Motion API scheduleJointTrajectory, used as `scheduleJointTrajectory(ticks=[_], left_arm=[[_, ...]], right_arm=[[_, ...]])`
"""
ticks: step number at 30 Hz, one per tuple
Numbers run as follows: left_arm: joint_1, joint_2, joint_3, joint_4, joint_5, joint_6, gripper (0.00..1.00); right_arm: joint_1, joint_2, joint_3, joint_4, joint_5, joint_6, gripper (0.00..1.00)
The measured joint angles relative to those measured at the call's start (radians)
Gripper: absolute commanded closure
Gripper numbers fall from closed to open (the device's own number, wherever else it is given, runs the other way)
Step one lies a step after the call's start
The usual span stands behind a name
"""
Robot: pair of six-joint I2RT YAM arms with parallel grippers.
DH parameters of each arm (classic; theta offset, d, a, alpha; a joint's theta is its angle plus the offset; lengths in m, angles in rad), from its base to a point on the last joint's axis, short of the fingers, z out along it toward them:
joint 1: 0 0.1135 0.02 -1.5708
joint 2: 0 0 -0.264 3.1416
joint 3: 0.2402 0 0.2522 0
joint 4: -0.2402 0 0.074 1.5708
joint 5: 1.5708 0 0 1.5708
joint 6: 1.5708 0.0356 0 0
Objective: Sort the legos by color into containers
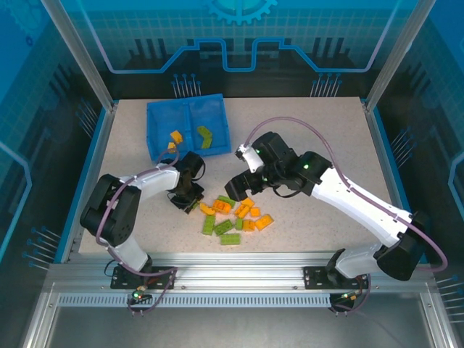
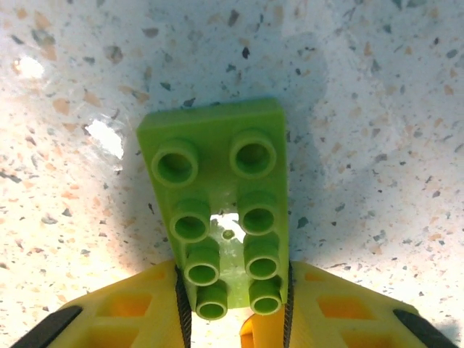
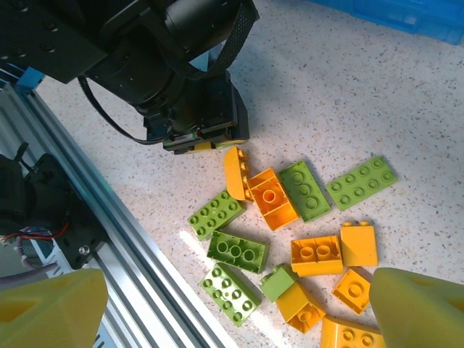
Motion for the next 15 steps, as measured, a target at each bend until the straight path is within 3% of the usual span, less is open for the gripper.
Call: scheduleJointTrajectory(ticks=[7, 11, 15], left_arm=[[-0.001, -0.186, -0.002, -0.07, -0.098, 0.092, 0.71], [0.008, -0.279, 0.143, -0.121, -0.182, 0.199, 0.7], [0.076, -0.257, 0.317, -0.121, -0.239, 0.32, 0.7]], right_arm=[[0.001, -0.01, 0.0, 0.001, -0.005, 0.009, 0.05], [0.001, -0.018, 0.0, 0.003, 0.003, 0.016, 0.05], [0.001, -0.036, 0.0, 0.003, 0.01, 0.026, 0.05]])
